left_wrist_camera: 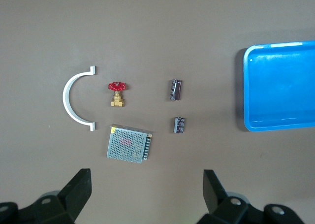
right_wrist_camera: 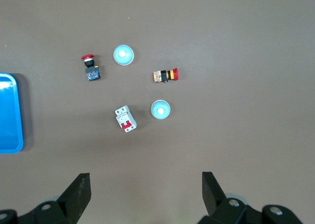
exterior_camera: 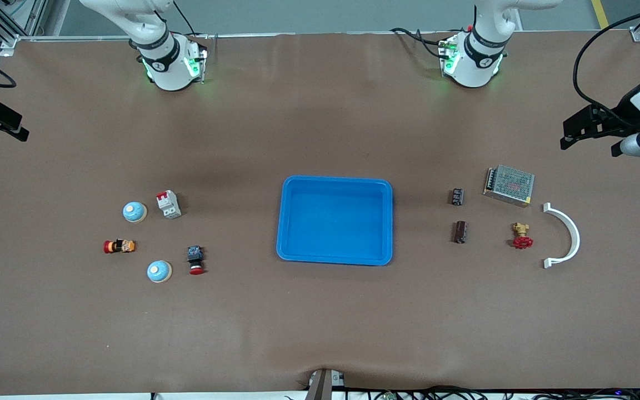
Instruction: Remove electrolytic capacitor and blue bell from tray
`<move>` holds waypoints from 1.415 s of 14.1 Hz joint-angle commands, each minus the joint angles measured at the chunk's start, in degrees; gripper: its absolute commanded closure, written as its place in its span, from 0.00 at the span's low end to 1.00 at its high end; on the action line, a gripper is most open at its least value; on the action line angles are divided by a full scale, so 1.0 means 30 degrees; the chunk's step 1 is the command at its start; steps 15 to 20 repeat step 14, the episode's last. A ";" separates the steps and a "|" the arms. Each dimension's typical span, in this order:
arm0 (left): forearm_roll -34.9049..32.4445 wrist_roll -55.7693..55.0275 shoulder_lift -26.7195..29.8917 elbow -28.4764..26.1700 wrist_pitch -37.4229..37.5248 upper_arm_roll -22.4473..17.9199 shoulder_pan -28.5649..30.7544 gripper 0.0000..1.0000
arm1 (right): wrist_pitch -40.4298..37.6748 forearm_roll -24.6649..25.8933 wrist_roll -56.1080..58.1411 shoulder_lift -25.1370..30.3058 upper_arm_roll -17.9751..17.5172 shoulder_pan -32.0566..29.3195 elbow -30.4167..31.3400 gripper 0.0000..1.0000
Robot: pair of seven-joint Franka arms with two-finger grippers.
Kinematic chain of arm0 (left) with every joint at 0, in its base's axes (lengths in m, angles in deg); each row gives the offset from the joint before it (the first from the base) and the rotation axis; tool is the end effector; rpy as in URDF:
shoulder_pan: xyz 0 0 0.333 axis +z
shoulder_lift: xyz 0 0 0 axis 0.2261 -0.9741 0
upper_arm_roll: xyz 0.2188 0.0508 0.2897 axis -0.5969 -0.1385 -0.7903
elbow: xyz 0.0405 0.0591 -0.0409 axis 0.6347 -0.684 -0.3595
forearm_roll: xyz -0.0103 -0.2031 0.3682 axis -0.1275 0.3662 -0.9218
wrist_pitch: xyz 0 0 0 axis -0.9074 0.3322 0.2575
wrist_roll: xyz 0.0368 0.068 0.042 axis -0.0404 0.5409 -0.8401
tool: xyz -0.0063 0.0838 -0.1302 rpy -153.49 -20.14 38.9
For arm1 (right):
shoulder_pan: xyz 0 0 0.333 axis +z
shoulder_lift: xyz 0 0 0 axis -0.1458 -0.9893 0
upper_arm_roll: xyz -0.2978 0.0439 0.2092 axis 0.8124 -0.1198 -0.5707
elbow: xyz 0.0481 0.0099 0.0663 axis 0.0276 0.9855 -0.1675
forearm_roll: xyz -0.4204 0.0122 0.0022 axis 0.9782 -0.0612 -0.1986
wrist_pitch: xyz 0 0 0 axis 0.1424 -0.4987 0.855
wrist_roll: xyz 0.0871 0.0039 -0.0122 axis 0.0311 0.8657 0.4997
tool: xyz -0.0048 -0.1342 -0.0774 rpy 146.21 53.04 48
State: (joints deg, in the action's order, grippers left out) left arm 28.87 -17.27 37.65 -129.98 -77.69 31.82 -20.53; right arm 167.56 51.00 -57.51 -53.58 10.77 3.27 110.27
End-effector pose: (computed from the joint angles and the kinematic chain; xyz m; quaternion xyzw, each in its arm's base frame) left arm 0.5831 -0.0410 0.6352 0.9971 -0.0728 0.0072 0.0213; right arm 0.5611 -0.0405 0.6651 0.9995 -0.0311 -0.0030 0.0011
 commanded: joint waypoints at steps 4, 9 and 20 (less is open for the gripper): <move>-0.0295 0.0393 -0.0249 0.0632 0.0326 -0.0039 0.0028 0.00 | -0.0057 -0.0003 -0.0276 -0.0044 -0.0076 -0.0022 -0.0159 0.00; -0.1233 0.1744 -0.0190 0.0632 0.0326 0.0048 -0.0001 0.00 | -0.0057 0.0026 -0.0276 -0.0044 -0.0076 -0.0022 -0.0159 0.00; -0.1262 0.0803 -0.0190 0.0603 0.0326 0.0049 -0.0001 0.00 | -0.0057 0.0026 -0.0276 -0.0044 -0.0076 -0.0022 -0.0159 0.00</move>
